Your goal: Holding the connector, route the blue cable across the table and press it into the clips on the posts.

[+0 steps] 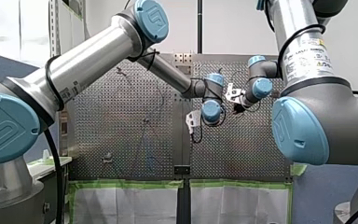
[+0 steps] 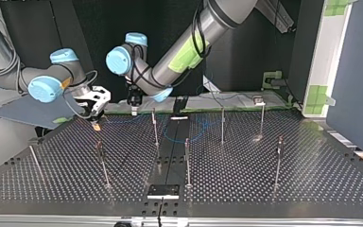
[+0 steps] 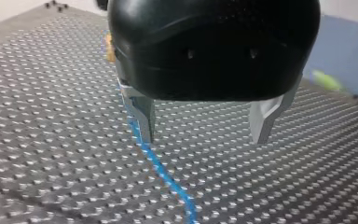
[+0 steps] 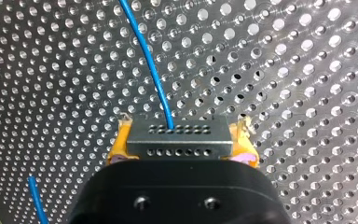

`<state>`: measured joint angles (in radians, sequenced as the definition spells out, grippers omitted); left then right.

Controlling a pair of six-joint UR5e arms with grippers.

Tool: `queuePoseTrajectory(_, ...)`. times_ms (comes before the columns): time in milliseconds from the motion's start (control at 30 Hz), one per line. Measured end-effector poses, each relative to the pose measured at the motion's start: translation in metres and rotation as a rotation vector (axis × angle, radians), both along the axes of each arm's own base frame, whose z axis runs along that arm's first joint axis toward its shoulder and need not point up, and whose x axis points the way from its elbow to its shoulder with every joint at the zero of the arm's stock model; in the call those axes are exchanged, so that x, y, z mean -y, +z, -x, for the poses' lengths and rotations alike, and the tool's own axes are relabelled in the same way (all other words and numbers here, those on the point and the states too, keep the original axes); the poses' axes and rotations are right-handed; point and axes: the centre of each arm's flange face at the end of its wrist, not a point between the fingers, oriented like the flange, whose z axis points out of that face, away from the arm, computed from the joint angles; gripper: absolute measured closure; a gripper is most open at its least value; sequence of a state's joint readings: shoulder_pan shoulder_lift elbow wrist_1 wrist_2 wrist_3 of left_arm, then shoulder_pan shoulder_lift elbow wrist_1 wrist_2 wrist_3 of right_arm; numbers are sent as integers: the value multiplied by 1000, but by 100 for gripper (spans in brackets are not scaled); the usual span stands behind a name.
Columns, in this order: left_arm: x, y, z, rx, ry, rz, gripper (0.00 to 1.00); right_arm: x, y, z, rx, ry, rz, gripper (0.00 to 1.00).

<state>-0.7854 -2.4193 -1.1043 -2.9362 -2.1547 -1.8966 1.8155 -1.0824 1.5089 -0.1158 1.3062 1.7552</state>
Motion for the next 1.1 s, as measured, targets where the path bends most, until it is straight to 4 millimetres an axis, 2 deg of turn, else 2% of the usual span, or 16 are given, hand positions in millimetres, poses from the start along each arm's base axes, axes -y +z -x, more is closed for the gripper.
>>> queuePoseTrajectory(400,14,41,-24,80,10,82,0,0,0,-1,0,1,1,100)
queuePoseTrajectory(667,27,20,-28,40,-21,56,0,0,0,1,2,3,1,100)
queuePoseTrajectory(967,29,-13,-41,-8,10,21,0,2,0,2,4,5,2,100)
queuePoseTrajectory(1000,29,-18,-42,-12,14,16,10,2,0,2,4,5,2,100)
queuePoseTrajectory(1033,29,-22,-42,-16,16,11,10,2,0,2,4,5,2,100)
queuePoseTrajectory(1100,29,-28,-42,-22,21,4,29,2,0,3,4,4,2,100)
